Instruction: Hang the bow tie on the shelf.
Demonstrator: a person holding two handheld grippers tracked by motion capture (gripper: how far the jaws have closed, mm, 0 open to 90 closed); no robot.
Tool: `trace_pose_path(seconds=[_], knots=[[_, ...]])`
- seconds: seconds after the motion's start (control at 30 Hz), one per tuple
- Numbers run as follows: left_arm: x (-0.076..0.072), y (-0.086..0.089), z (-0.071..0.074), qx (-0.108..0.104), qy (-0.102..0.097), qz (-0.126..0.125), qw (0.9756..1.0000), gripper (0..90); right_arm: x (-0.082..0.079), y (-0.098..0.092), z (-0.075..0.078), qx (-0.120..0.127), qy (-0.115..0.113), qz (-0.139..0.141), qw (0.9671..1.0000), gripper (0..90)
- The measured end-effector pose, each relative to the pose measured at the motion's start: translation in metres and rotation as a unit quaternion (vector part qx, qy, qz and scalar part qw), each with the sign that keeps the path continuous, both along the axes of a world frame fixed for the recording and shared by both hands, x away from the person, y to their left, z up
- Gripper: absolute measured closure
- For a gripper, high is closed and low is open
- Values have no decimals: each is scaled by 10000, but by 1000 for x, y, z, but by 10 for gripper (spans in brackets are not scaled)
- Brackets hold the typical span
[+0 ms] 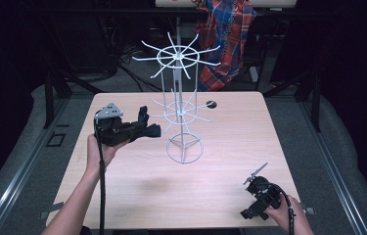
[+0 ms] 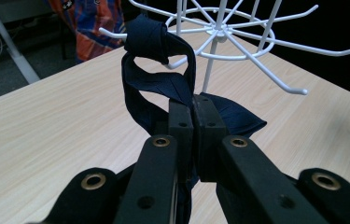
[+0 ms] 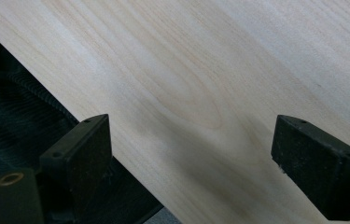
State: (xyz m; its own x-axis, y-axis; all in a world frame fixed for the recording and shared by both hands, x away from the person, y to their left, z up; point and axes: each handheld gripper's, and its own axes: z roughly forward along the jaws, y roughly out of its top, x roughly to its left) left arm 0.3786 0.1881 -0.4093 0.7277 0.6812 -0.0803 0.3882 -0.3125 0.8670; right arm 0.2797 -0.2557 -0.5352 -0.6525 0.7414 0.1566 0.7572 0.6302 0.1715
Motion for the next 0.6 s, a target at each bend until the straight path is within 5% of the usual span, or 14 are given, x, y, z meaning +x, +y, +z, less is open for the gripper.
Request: trace_pose_path(seconds=[0.6], knots=[[9, -23, -12, 250, 236, -390, 9986, 876, 2, -3, 0, -54, 58, 20, 10000, 118]])
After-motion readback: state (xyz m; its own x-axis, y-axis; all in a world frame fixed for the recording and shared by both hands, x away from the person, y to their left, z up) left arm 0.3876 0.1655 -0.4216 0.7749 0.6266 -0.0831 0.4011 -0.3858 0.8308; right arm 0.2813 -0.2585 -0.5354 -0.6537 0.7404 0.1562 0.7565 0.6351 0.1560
